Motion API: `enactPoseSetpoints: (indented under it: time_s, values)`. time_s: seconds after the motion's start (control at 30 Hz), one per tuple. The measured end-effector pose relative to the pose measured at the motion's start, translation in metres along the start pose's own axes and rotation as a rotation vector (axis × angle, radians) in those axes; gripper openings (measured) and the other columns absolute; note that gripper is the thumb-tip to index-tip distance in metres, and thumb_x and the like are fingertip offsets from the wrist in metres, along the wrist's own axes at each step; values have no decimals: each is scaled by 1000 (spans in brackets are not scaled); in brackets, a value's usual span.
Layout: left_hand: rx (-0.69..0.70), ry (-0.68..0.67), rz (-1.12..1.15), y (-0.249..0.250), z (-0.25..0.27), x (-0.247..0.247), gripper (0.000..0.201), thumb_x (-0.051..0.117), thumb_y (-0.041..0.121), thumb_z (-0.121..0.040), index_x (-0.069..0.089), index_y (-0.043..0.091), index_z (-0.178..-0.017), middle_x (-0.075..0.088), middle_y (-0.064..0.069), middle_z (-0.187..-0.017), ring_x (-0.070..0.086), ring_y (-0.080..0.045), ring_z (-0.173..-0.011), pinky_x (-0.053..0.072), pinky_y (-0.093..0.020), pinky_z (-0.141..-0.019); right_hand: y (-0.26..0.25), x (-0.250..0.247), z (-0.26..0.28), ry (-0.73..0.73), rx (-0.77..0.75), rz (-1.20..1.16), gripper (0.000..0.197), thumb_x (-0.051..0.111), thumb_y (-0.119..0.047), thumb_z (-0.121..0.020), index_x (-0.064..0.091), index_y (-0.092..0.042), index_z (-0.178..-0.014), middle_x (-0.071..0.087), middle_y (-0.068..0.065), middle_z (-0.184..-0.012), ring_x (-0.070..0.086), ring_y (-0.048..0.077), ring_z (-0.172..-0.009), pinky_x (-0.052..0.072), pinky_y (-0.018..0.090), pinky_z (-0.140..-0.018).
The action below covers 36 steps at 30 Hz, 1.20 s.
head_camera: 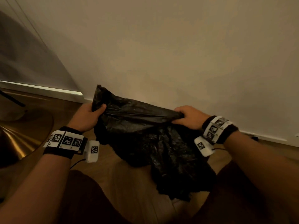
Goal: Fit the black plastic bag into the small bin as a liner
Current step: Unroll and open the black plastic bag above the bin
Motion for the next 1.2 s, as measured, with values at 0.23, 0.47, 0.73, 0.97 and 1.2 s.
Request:
enactPoseSetpoints:
  time_s: [0.23,0.47,0.73,0.97,1.2]
  values:
    - [30,203,-154,3,-12,-14,34,61,24,-93,61,1,-118,65,-20,-116,61,-31,-107,42,-34,-82,-10,-57,12,169,-28,71,3,63,-26,-93,64,-28,-96,65,-7,-92,61,10,-85,42,27,-71]
    - [565,229,-589,79,6,27,89,68,65,-66,34,30,-140,31,-4,-151,19,-33,-144,19,-56,-116,-53,-42,6,52,-167,147,15,63,-25,-94,68,-26,-108,69,-8,-101,63,10,-92,52,29,-82]
    - [377,-278,-455,65,2,113,26,62,33,-89,68,15,-105,72,-8,-102,67,-25,-94,51,-34,-77,-73,-57,6,424,-195,384,40,65,-30,-89,57,-27,-128,63,-1,-121,58,21,-110,45,39,-98]
    - [29,-178,143,39,-10,81,16,62,30,-92,74,25,-83,74,19,-76,69,3,-72,52,-15,-69,-28,-18,64,196,168,-72,57,55,-69,-85,66,-14,-75,61,-2,-60,59,18,-54,48,35,-58]
    - [-6,-139,390,38,-16,70,15,55,26,-97,69,21,-102,72,2,-104,67,-20,-103,49,-34,-98,39,60,42,-382,491,76,117,48,-96,-59,24,-33,-155,29,-8,-158,31,22,-145,22,37,-121]
Point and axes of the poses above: each hand's wrist, its own z-axis away from the middle knuckle, its own x-axis out of the palm, y = z × x, the point moved 2 cm from there along -z, towards the middle knuckle
